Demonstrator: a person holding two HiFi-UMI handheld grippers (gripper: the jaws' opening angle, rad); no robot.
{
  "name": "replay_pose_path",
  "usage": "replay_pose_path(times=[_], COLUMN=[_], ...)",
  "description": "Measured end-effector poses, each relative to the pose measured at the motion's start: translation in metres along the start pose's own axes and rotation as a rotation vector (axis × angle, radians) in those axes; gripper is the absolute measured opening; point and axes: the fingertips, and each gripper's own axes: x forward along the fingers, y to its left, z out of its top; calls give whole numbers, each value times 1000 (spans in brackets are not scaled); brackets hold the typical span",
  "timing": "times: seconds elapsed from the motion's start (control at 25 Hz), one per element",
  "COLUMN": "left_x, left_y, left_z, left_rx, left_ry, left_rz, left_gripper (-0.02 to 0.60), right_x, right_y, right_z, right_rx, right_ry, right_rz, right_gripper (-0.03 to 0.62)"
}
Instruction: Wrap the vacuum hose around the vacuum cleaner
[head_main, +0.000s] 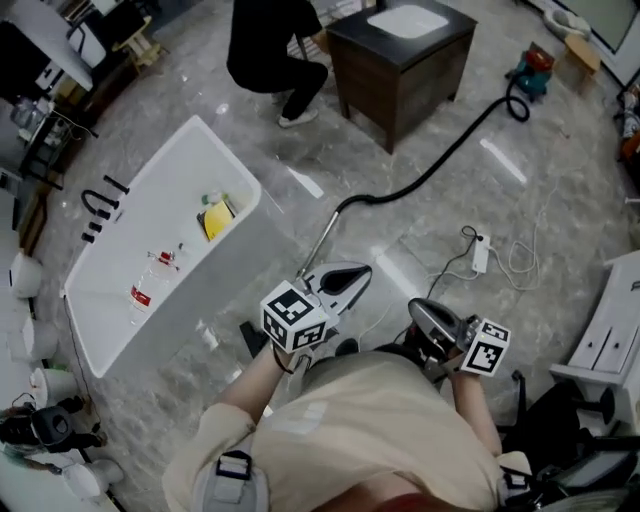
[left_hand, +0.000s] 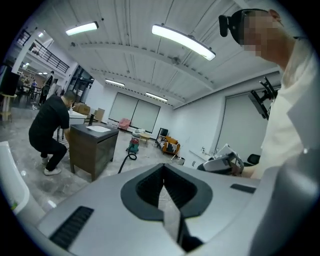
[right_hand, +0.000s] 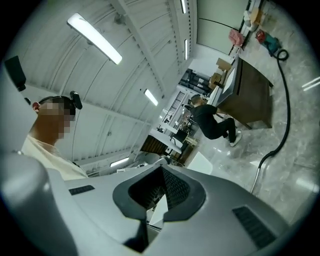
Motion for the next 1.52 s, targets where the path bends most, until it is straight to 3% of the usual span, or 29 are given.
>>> replay_pose_path(times=[0.16, 0.4, 0.6, 0.8, 1.0, 1.2, 1.32, 1.52], left_x=[56, 111, 134, 138, 136, 142, 122, 66], left_y=[-29, -59, -50, -30, 5, 57, 116, 233], left_z=[10, 31, 31, 37, 35, 24, 33, 57], left_rx=[13, 137, 149, 153, 150, 135, 166, 164], left_ry=[28, 64, 74, 59, 51, 17, 10, 22], left_rz=[35, 136, 211, 276, 261, 192, 189, 213], left_gripper=[6, 5, 5, 5, 5, 5, 5, 6], right_x=[-55, -91, -86, -81, -62, -44, 12, 139], right_y=[-20, -39, -51, -62, -73, -108, -120, -122], right_z=[35, 61, 81, 98, 100, 114, 123, 130], right_rx=[52, 12, 15, 3, -16, -30, -62, -84], right_ry=[-27, 112, 177, 210, 237, 162, 129, 171], right_rz=[8, 134, 222, 227, 177, 35, 14, 26], right_gripper=[3, 3, 3, 3, 3, 3, 3, 3])
